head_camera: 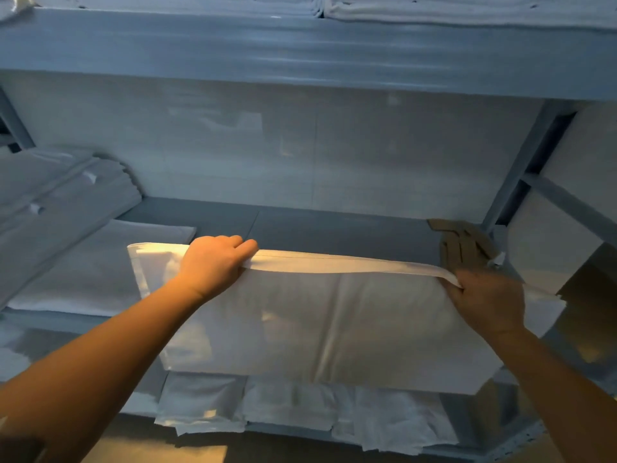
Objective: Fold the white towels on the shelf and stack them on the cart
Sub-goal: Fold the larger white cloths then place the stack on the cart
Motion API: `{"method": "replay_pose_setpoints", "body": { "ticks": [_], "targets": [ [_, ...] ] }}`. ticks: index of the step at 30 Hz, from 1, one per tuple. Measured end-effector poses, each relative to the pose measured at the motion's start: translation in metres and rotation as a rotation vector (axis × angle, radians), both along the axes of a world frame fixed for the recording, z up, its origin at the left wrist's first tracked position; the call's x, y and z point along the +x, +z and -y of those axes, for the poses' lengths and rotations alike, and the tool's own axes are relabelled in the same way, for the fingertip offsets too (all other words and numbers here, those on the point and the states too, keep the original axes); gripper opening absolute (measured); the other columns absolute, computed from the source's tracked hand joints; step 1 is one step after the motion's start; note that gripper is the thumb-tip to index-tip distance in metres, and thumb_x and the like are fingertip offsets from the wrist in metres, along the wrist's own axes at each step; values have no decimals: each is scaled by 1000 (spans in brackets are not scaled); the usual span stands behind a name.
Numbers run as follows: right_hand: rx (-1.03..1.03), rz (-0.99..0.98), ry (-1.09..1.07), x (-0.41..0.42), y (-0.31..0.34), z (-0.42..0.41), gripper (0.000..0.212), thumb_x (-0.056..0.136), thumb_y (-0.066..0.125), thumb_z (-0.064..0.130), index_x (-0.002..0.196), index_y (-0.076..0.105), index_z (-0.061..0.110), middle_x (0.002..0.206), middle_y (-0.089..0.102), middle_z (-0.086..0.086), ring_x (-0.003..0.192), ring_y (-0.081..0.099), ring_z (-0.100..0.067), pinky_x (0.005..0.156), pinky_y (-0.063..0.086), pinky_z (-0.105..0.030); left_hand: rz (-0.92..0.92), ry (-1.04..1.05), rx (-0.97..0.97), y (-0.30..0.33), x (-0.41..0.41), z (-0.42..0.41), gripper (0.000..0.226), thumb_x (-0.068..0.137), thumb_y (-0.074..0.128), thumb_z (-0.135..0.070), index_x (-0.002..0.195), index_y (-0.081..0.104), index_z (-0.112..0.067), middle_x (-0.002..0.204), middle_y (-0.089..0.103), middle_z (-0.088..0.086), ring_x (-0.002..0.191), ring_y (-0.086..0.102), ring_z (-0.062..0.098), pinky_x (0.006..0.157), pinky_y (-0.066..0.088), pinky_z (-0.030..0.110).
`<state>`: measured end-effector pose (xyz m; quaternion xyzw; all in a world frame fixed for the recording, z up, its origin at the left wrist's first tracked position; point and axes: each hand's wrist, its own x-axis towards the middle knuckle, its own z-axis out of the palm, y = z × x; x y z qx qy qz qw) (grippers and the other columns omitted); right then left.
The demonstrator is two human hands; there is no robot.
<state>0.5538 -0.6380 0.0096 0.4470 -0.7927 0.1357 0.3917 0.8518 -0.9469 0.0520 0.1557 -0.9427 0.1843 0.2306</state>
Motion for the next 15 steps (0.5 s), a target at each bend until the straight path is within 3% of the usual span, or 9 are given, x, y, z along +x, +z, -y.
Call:
{"method": "replay_pose_setpoints", "body": {
  "ticks": [2,4,9,11,13,15],
  "targets": [
    [67,19,-3,-19,0,16,67,96,29,52,61,61,4,48,50,-19,38,49,-30,39,40,-30,24,10,15,-1,-13,13,18,53,64,-2,69,65,-8,49,50,10,36,50,30,37,31,22],
    [98,52,24,-36,-1,34,65,93,32,53,63,61,3,50,52,-18,39,49,-29,39,44,-31,57,25,27,-6,-28,30,25,55,58,-11,78,68,-8,54,55,12,40,55,31,37,39,27],
    [121,69,63,-83,-15,87,75,95,16,62,56,52,9,42,47,-9,36,43,-19,38,41,-28,116,12,45,-30,-75,85,36,50,83,-5,82,68,-7,59,59,13,45,58,32,39,45,31],
    [143,62,44,-97,-30,110,75,95,13,63,53,49,11,37,40,-5,33,36,-15,41,39,-28,162,6,84,-53,-101,109,32,66,78,-14,95,66,-9,71,63,13,59,63,34,50,50,34],
    [181,85,24,-113,-54,133,70,95,12,63,51,43,18,35,29,-1,32,29,-15,43,34,-27,277,87,51,-88,-131,140,33,86,59,-31,117,56,-19,96,65,8,86,65,32,68,47,33],
    [189,91,29,-140,-97,163,67,95,12,64,51,41,22,34,32,-2,29,34,-19,41,31,-24,367,125,94,-142,-170,177,36,93,47,-42,125,48,-26,110,63,2,99,62,28,77,46,32]
  ]
}}
